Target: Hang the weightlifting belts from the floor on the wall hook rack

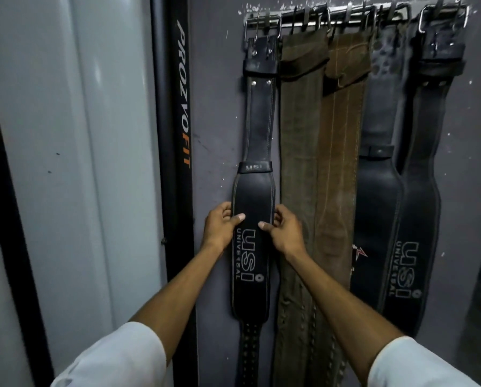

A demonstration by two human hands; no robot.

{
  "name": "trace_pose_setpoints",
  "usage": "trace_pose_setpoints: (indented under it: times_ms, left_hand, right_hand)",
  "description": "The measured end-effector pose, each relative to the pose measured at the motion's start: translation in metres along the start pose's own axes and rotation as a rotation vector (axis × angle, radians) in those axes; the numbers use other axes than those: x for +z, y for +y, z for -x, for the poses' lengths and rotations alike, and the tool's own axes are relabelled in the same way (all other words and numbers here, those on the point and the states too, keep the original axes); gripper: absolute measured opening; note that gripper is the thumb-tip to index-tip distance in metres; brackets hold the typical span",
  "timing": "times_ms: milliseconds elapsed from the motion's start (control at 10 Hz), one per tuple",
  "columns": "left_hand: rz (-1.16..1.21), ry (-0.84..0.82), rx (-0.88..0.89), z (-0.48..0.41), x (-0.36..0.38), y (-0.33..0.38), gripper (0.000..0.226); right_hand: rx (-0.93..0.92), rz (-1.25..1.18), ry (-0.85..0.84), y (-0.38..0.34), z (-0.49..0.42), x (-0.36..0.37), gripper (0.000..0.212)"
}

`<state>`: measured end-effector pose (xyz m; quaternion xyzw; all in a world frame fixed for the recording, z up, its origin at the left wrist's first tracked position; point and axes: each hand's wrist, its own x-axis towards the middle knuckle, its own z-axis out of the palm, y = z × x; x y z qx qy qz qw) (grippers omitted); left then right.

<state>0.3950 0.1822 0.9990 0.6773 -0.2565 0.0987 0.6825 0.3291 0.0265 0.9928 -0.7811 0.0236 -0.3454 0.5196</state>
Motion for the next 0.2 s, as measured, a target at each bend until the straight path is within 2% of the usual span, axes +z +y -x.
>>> trace_pose_setpoints:
  times_ms: [100,200]
  left_hand:
    - [-0.017,0.038,-0.020,0.008,0.002,-0.002,0.032]
    - [-0.059,0.067,-0.007,0.037,-0.004,-0.003,0.048]
  right_hand:
    - [0.057,0.089,-0.016,0.005,0.017,-0.005,0.046]
    - [0.072,0.154,-0.048,0.012,0.051,-0.020,0.050]
